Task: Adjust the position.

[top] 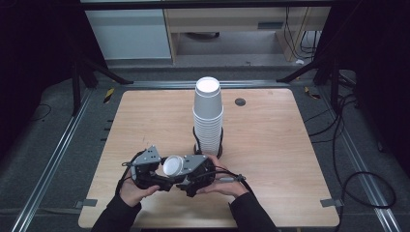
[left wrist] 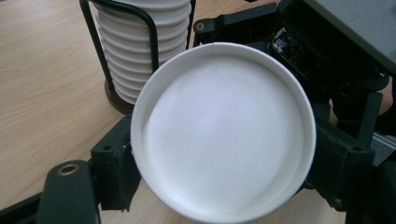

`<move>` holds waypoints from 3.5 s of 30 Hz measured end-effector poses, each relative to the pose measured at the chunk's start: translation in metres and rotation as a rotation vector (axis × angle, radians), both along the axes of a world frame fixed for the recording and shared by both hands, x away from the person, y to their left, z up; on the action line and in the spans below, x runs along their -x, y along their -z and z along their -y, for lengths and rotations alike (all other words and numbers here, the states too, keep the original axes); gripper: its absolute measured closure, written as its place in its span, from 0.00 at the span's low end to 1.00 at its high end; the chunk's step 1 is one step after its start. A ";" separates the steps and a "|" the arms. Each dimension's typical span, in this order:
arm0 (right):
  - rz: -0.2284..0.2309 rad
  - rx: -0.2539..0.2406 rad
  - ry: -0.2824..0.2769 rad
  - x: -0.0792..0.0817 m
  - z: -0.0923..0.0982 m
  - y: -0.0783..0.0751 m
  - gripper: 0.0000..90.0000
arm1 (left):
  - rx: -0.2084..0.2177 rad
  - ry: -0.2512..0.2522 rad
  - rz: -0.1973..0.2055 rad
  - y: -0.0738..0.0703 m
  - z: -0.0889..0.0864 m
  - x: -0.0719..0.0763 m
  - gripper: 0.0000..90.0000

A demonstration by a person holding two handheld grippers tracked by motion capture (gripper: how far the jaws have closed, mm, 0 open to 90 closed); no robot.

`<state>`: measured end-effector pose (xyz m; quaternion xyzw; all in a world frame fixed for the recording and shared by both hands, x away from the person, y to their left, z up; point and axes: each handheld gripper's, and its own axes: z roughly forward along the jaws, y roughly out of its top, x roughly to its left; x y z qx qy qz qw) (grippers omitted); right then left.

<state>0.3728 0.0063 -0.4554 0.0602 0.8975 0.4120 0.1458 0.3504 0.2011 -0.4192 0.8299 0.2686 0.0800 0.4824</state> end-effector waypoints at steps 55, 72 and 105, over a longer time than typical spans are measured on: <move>-0.148 -0.405 0.216 0.011 0.085 -0.019 0.03 | 0.198 -0.048 0.037 0.000 -0.034 -0.020 0.25; -0.248 -0.489 0.128 0.010 0.083 0.000 0.03 | 0.276 0.100 -0.006 -0.003 -0.025 -0.020 0.25; -0.322 -0.445 -0.065 0.004 0.059 0.011 0.06 | 0.220 0.301 -0.053 -0.002 -0.007 -0.016 0.25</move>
